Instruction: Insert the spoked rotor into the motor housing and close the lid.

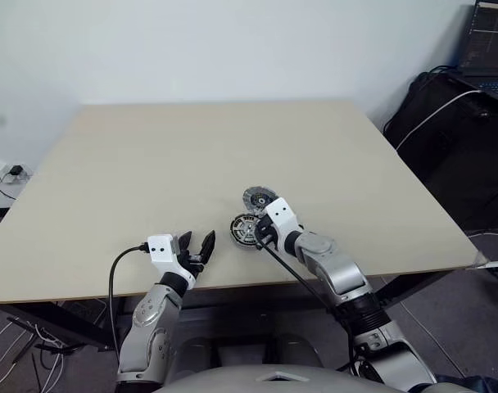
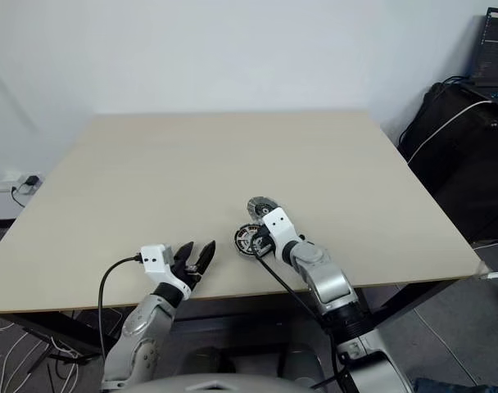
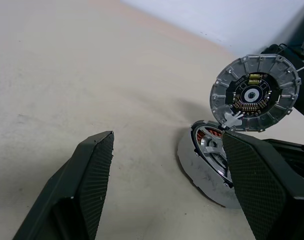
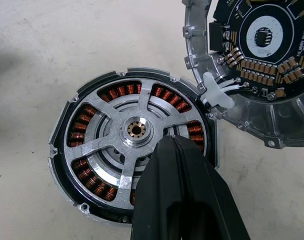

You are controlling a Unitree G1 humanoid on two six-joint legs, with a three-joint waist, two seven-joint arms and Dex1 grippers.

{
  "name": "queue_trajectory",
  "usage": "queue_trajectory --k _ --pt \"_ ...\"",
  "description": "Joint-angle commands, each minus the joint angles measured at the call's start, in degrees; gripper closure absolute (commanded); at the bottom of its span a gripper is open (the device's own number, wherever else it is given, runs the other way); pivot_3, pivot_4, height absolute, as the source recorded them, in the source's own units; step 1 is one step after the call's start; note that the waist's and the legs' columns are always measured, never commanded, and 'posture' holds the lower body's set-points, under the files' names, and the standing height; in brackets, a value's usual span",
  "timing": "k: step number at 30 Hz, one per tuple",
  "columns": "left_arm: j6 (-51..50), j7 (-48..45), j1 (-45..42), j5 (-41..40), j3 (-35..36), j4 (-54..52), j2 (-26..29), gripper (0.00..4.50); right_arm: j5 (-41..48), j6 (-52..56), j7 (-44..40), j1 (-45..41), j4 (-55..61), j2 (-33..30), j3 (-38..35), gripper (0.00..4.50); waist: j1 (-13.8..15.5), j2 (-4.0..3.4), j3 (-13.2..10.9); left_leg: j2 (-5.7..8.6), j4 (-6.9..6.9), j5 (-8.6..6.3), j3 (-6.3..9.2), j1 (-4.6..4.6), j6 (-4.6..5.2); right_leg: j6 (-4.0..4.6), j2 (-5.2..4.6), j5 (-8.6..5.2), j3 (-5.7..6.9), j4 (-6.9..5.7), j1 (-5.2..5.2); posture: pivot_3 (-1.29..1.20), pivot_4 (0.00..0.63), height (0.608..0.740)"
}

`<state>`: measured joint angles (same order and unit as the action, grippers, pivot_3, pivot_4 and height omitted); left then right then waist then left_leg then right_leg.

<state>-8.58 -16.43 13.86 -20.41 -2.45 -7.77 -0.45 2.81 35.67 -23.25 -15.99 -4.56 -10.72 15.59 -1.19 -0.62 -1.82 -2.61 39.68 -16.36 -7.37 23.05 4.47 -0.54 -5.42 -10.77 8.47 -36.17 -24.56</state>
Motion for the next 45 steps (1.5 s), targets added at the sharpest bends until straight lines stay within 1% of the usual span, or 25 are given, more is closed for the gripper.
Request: queue_trajectory --k 1,5,9,13,16,22,24,26,27,29,32,34,36,37,45 --pt "0.27 -0.45 -0.43 -0.35 -0.48 -2.57 -0.17 0.86 1.24 -0.28 -0.65 -2.45 4.56 0.35 -1.78 4.50 0.00 -0.02 -0.02 0.00 -0.01 0.00 0.00 0.01 0.00 0.00 0.00 0.00 0.00 0.00 -0.01 0.00 0.000 0.740" --pt "0.25 -0.37 -0.45 -0.38 -0.50 -2.54 -0.23 0.86 1.57 -0.08 -0.90 -3.65 4.62 1.36 -1.12 4.50 0.00 -0.02 -0.02 0.00 -0.02 0.00 -0.01 0.01 0.00 0.00 0.01 0.00 0.01 0.00 -0.02 0.00 0.000 0.740" --pt "0.40 -0.21 -0.42 -0.30 -0.54 -2.58 -0.41 0.86 0.69 -0.75 -1.05 -4.02 0.00 2.26 0.06 4.50 0.09 -0.01 -0.01 0.00 -0.02 0.00 0.00 0.00 0.00 0.00 0.01 0.00 0.01 0.01 -0.01 0.00 0.000 0.740" --pt "0.67 0.01 0.04 -0.34 -0.39 -2.87 -0.58 0.86 -0.67 -0.69 -1.84 -3.77 -4.07 1.75 1.92 4.50 0.08 -0.05 -0.01 0.03 -0.02 -0.02 -0.03 0.02 0.03 0.00 -0.02 0.00 0.00 0.04 -0.01 0.00 0.000 0.740" --pt "0.86 0.11 0.26 -0.28 -0.34 -2.93 -0.72 0.86 -1.16 0.08 -2.46 -3.55 -4.15 1.00 2.53 4.50 0.06 -0.03 0.01 0.02 -0.03 -0.03 -0.04 0.00 0.04 0.00 -0.02 0.00 0.00 0.04 0.00 0.00 0.000 0.740" --pt "1.10 0.15 0.35 -0.25 -0.47 -2.87 -1.09 0.86 -1.35 -0.40 -8.32 -5.88 2.80 -4.02 4.57 4.50 0.20 -0.05 0.00 0.04 -0.02 -0.05 -0.03 0.00 0.08 0.00 -0.06 0.00 0.01 0.08 0.02 0.00 0.000 0.740" --pt "1.50 -0.06 0.14 0.16 -0.67 -2.59 -0.96 0.86 -1.35 -0.45 -13.45 -8.37 5.97 -7.58 6.22 4.50 0.19 -0.12 -0.10 0.04 -0.03 -0.05 -0.03 0.01 0.08 0.00 -0.06 0.00 0.01 0.09 0.00 0.00 0.000 0.740" --pt "2.57 -0.06 -0.25 2.15 -1.40 -2.08 -0.23 0.84 -2.24 -0.99 -20.53 -11.41 8.58 -12.56 9.78 4.09 0.08 -0.18 -0.17 0.04 -0.03 -0.05 -0.05 0.03 0.09 -0.01 -0.06 0.00 0.01 0.09 -0.04 0.00 0.000 0.740" --pt "3.07 0.01 -0.41 3.23 -1.83 -1.84 0.17 0.84 -2.61 -1.18 -22.79 -12.39 9.17 -14.25 11.16 3.88 0.09 -0.18 -0.18 0.04 -0.03 -0.05 -0.05 0.04 0.09 -0.01 -0.06 0.00 0.01 0.08 -0.04 0.00 0.000 0.740" --pt "4.26 0.22 -0.56 6.14 -2.95 -1.09 1.27 0.84 -3.37 -0.46 -26.56 -14.14 9.53 -16.96 14.11 3.27 0.16 -0.13 -0.15 0.02 -0.04 -0.05 0.00 0.03 0.10 0.00 -0.05 -0.01 0.06 0.09 -0.02 0.00 0.000 0.740" --pt "8.61 1.62 -0.01 12.60 -5.15 0.67 2.93 0.84 -6.74 -1.50 -31.96 -17.14 8.82 -20.53 19.57 2.28 0.42 -0.14 -0.15 0.02 -0.09 -0.05 0.02 0.03 0.09 0.05 -0.03 -0.03 0.11 0.11 -0.02 0.00 0.000 0.740" --pt "12.38 2.18 0.38 15.29 -6.14 1.87 3.39 0.84 -7.76 -2.11 -34.27 -18.43 8.08 -21.26 21.31 2.28 0.56 -0.14 -0.16 0.03 -0.09 -0.05 0.00 0.05 0.11 0.05 -0.05 -0.03 0.11 0.14 -0.03 0.00 0.000 0.740" --pt "16.77 2.66 0.97 18.67 -7.40 3.61 4.36 0.84 -9.06 -2.83 -36.01 -19.77 6.71 -21.10 23.01 2.28 0.59 -0.13 -0.16 0.04 -0.09 -0.07 -0.05 0.06 0.13 0.03 -0.09 -0.02 0.08 0.15 -0.05 0.00 0.000 0.740" --pt "17.78 2.48 1.36 19.12 -7.79 4.04 4.62 0.84 -9.66 -3.17 -36.50 -20.30 5.84 -20.69 23.64 2.28 0.58 -0.13 -0.16 0.05 -0.08 -0.08 -0.06 0.06 0.14 0.03 -0.10 -0.02 0.08 0.15 -0.05 0.00 0.000 0.740" --pt "19.14 -1.34 3.98 17.15 -8.98 3.74 6.44 0.84 -12.31 -5.77 -37.37 -22.18 0.07 -17.47 24.20 2.28 0.64 -0.16 -0.18 0.02 -0.09 -0.09 -0.05 0.06 0.11 0.02 -0.20 -0.02 0.10 0.15 -0.09 0.00 0.000 0.740"
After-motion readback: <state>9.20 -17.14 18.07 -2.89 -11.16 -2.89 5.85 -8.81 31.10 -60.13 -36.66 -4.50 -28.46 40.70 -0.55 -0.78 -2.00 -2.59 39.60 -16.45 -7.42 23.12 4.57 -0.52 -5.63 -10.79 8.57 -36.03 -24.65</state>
